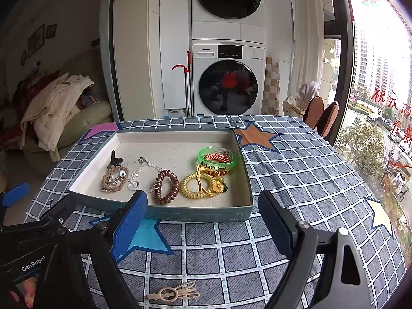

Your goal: Organize jewelry

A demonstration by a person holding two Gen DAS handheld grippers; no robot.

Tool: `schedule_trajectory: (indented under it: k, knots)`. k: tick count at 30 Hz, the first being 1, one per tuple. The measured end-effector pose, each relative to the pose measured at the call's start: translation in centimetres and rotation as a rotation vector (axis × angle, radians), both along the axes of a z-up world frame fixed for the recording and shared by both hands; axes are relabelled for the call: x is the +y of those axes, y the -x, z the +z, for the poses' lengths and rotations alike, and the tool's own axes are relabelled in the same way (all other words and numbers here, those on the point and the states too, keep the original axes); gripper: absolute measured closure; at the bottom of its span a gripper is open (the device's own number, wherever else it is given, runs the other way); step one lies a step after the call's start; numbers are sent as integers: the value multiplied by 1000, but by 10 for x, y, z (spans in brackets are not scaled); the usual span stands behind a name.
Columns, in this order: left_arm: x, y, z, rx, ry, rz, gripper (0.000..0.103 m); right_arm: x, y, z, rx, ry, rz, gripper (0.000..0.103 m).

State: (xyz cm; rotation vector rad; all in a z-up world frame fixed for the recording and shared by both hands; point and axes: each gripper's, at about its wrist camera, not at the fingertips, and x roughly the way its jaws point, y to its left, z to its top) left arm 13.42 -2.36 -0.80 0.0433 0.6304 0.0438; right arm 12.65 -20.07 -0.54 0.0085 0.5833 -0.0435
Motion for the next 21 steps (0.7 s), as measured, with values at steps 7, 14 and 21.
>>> schedule_trajectory:
  k: [7, 14, 21]
  knots:
    - [1, 0, -1, 5, 4, 4, 0, 0, 0, 0, 0, -1, 0, 13]
    - [2, 0, -1, 6, 6, 3, 0, 0, 0, 0, 0, 0, 0, 13]
    - [2, 0, -1, 7, 5, 5, 0, 1, 0, 0, 1, -1, 0, 13]
